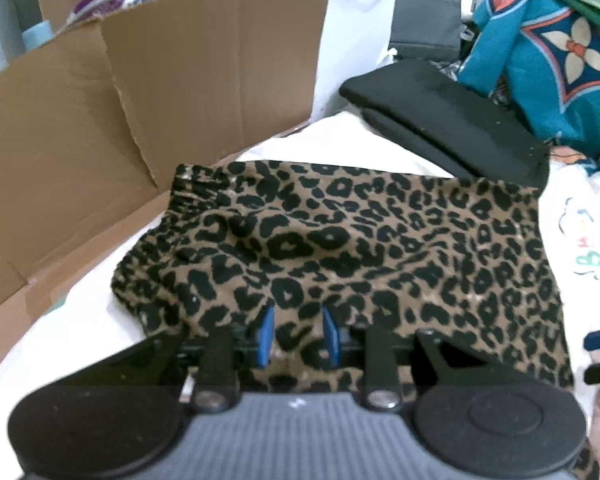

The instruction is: Fold clothes

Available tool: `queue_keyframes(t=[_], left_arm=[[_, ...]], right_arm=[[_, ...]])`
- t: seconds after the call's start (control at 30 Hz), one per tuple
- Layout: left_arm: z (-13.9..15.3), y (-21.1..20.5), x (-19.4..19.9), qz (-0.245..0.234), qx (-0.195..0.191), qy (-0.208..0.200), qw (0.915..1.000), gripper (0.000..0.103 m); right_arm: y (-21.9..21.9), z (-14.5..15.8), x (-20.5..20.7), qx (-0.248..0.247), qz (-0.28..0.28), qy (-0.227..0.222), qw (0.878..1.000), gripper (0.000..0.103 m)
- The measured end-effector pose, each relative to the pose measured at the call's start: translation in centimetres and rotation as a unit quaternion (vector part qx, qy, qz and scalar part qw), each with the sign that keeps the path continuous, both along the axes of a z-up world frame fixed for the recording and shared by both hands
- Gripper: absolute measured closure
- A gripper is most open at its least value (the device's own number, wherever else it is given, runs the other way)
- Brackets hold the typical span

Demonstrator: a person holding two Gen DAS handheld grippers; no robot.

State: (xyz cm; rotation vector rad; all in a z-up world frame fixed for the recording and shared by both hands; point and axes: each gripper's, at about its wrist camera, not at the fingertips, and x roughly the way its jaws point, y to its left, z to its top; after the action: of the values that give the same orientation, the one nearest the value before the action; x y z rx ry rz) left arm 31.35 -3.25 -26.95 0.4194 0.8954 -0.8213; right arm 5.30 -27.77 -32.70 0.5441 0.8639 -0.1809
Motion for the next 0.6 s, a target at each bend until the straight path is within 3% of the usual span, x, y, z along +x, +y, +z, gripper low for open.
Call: queue_keyframes(t=[0.2,0.47,0.6], left_arm=[[1.0,2.0,-2.1,0.003,0.006,-0.002,1.0,0.066],[-0.2,3.6,-6.1,0.0,0.035,0.031,0.9989,0.066],[-0.5,4.1,-8.0,-0.012,0.048,0.029,0.9983,0.066]], right_arm=[[0.9,0.4,-0.9,0.018,0.004,-0.005,1.0,0.05],[4.5,1.4,-1.6,0.027,0.047,-0.015,0.998,0.05],[6.6,1.6,-2.1,0.016,0.069,-0.009,0.997,0.049]])
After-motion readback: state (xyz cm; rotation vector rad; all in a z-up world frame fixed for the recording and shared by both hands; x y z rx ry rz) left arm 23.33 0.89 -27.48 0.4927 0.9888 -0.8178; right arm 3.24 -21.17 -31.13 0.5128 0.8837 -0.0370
